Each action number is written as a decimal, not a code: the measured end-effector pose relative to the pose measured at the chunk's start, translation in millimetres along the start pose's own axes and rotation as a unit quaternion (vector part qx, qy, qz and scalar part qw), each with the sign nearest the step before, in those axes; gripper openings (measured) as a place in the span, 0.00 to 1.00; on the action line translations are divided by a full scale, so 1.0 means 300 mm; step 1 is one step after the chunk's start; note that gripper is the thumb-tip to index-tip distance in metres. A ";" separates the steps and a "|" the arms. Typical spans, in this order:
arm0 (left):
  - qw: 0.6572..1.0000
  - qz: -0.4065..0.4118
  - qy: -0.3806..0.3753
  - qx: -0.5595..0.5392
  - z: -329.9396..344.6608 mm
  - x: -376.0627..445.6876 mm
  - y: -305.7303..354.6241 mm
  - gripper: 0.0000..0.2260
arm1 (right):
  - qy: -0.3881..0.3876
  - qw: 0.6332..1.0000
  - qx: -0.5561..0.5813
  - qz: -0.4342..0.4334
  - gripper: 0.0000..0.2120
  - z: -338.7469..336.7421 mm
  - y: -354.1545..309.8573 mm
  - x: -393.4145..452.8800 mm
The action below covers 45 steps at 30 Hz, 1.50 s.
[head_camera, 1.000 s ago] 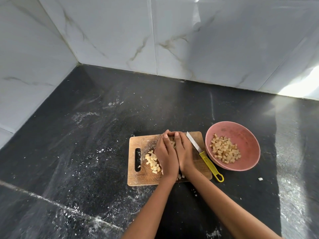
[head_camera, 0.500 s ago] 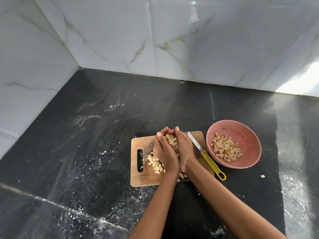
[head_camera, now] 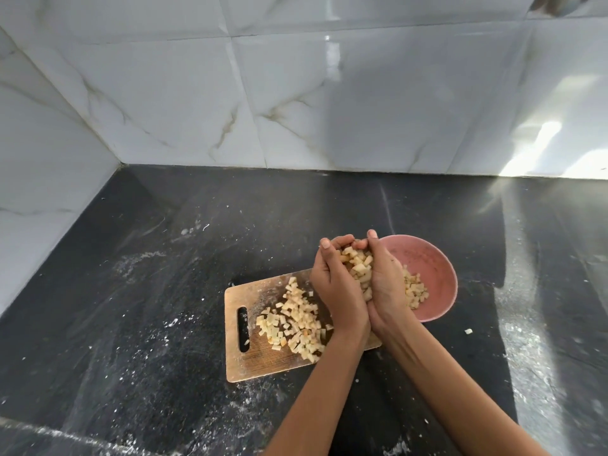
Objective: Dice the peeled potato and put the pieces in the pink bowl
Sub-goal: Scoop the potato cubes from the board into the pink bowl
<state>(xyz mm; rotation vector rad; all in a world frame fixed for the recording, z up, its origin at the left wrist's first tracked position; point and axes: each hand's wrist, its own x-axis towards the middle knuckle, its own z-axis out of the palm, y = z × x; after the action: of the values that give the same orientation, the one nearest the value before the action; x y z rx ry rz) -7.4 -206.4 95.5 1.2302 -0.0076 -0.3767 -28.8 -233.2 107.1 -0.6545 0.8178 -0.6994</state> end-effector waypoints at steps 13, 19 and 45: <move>0.984 -0.173 0.030 -0.004 0.188 0.037 -0.092 0.21 | 0.174 0.962 -0.108 -0.181 0.28 -0.147 -0.150 0.161; 0.985 -0.170 -0.025 0.031 0.166 0.032 -0.091 0.22 | 0.077 0.944 -0.263 -0.184 0.20 -0.259 -0.163 0.219; 0.961 -0.243 -0.115 0.063 0.104 0.011 -0.027 0.14 | -0.118 0.922 -0.308 -0.202 0.09 -0.327 -0.178 0.176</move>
<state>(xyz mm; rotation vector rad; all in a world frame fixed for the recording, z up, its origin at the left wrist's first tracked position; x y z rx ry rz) -13.1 -238.2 98.2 1.3016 0.0733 -0.9605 -98.7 -329.3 73.9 -1.4824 0.6780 -0.7120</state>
